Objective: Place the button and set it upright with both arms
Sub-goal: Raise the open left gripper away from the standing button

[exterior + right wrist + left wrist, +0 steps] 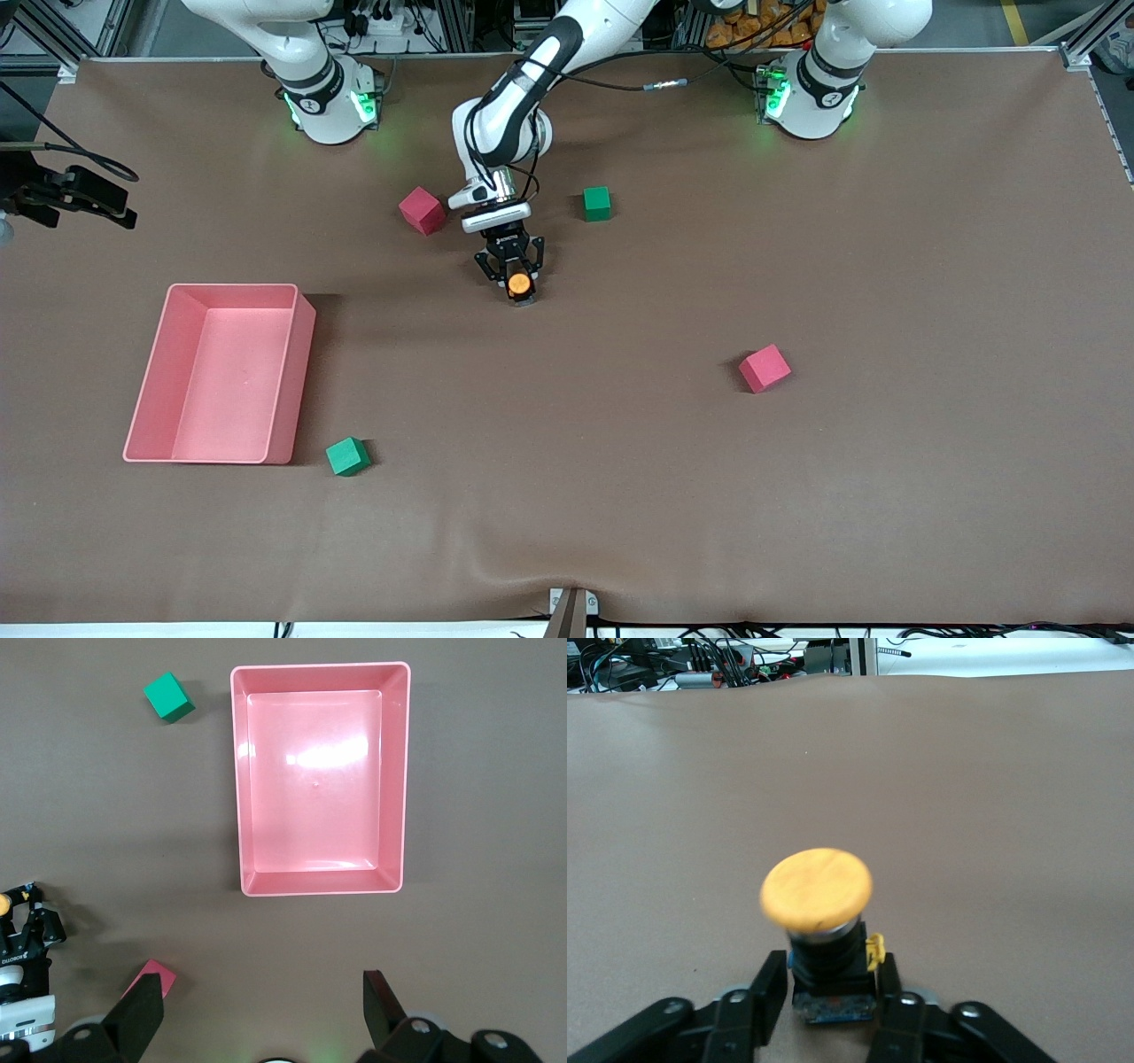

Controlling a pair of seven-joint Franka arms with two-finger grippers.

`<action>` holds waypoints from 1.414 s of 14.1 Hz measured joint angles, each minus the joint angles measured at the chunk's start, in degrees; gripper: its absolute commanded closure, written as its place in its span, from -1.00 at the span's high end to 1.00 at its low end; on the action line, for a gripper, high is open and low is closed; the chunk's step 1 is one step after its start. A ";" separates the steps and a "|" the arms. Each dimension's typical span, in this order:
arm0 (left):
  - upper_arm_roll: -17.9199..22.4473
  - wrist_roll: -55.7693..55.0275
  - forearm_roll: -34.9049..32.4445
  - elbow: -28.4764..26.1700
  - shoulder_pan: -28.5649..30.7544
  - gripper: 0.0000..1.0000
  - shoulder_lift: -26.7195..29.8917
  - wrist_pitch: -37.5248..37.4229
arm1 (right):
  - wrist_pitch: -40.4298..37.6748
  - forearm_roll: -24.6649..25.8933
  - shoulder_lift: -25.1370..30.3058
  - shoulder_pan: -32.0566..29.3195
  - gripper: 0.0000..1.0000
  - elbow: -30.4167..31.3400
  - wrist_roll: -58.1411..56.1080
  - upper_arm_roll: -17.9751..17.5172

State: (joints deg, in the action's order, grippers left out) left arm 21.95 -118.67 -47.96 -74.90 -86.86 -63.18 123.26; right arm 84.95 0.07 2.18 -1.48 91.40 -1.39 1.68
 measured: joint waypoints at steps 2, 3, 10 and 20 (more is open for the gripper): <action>-0.08 -0.89 0.00 0.01 -0.01 1.00 0.00 0.00 | -0.49 0.00 0.00 0.00 1.00 0.00 -0.01 0.00; -0.16 -1.02 0.00 0.06 -0.01 1.00 0.00 0.01 | -0.49 0.00 0.00 0.00 1.00 0.00 -0.01 0.00; -6.71 -1.87 5.30 2.91 -0.50 1.00 5.38 -8.95 | -0.45 0.00 0.00 0.01 1.00 0.00 -0.01 -0.06; -7.25 9.90 15.87 3.19 3.34 1.00 28.14 -18.96 | -0.33 0.00 0.00 0.05 1.00 -0.01 -0.01 -0.17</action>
State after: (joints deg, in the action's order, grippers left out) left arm 14.70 -108.77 -32.09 -71.71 -83.52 -35.03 104.30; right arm 84.62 0.07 2.18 -1.43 91.40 -1.39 1.51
